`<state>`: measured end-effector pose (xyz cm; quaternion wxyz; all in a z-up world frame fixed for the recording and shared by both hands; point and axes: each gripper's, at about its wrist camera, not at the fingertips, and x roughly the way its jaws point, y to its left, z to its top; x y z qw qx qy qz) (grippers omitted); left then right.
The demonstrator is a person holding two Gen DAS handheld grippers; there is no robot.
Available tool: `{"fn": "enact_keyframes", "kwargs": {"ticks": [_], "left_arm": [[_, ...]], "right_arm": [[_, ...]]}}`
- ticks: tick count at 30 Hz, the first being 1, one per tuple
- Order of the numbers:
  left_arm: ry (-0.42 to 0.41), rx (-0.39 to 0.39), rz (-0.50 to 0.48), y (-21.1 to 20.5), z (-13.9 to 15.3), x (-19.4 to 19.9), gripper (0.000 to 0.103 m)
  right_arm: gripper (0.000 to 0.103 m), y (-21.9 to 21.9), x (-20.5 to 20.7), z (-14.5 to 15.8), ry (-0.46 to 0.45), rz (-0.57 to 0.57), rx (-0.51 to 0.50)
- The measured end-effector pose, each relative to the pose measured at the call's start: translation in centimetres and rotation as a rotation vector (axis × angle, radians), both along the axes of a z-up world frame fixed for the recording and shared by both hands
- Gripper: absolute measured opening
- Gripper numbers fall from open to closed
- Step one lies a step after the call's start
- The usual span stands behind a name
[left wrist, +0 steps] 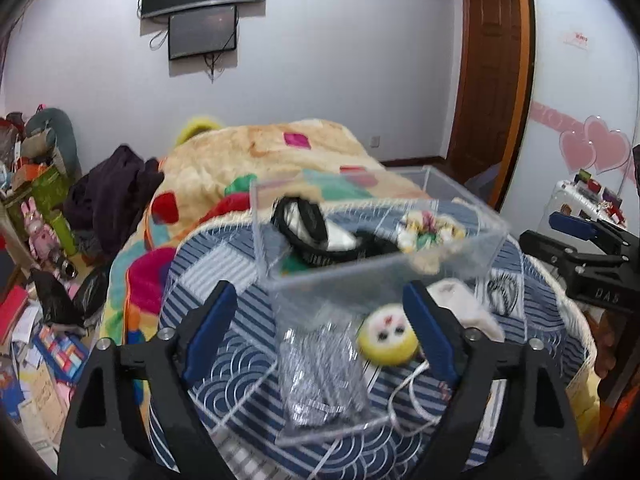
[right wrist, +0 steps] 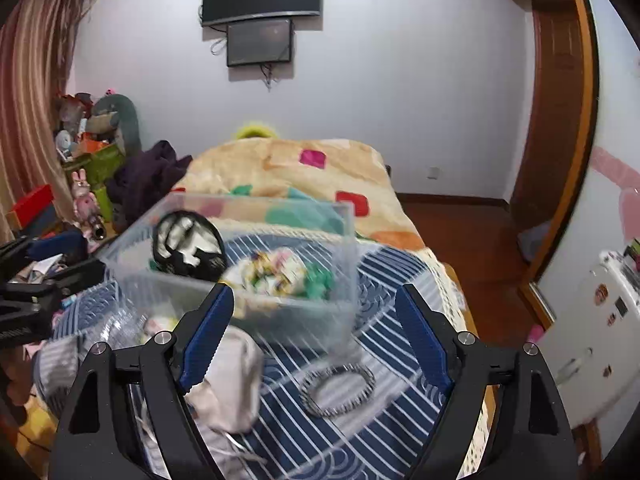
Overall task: Organize soft objects
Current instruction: 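Grasp the bag of steel wool with the left tool while the right tool grasps the beaded bracelet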
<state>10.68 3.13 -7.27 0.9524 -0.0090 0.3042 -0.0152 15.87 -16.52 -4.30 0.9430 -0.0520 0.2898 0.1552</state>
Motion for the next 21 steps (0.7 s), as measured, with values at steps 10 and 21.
{"fn": "enact_keyframes", "kwargs": {"ticks": [10,21], "left_arm": [[0.143,-0.094,0.028,1.0,-5.3,-0.2,0.089],[0.152,-0.038,0.031,-0.3,-7.4,-0.6,0.070]], "right_arm": [[0.081,-1.7,1.5,-5.8,0.194,-0.035,0.005],[0.052,-1.8,1.8,-8.1,0.253,-0.041,0.011]]}}
